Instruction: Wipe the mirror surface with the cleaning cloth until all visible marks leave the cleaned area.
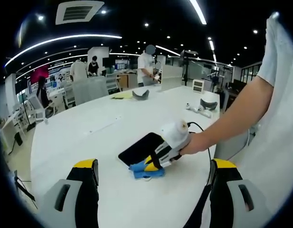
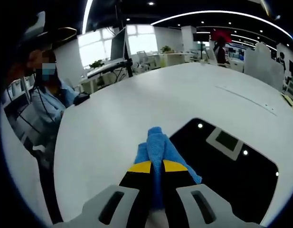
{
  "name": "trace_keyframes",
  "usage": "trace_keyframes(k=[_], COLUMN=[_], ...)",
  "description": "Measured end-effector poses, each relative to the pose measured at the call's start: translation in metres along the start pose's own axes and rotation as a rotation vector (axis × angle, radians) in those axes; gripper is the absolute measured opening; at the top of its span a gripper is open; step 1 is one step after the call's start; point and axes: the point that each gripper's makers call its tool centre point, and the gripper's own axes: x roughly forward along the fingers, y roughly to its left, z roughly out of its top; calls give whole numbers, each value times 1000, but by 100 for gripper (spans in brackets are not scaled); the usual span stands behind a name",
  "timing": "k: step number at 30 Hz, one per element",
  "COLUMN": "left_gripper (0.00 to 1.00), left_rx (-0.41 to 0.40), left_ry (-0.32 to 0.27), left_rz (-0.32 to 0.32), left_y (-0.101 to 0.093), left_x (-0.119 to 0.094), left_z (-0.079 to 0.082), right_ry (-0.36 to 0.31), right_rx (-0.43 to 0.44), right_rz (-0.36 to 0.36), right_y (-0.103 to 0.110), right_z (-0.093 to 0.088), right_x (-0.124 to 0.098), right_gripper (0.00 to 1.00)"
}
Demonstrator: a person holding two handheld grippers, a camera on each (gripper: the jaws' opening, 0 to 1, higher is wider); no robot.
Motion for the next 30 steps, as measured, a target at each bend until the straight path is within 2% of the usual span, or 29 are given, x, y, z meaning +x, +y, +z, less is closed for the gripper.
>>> trace_keyframes(k=[20, 30], left_gripper=[99, 99], left_rx=[3, 5], left_ry=[-9, -11], left_rz=[4, 7], left_y=[-1, -2], left_x=[-1, -1], left_z=[2, 3], right_ry=[-34, -54], right_rx=[-5, 0], right_rz=[4, -3], right_y=[4, 0], right_z=[18, 23], right_x=[-9, -17], right_gripper=[2, 2])
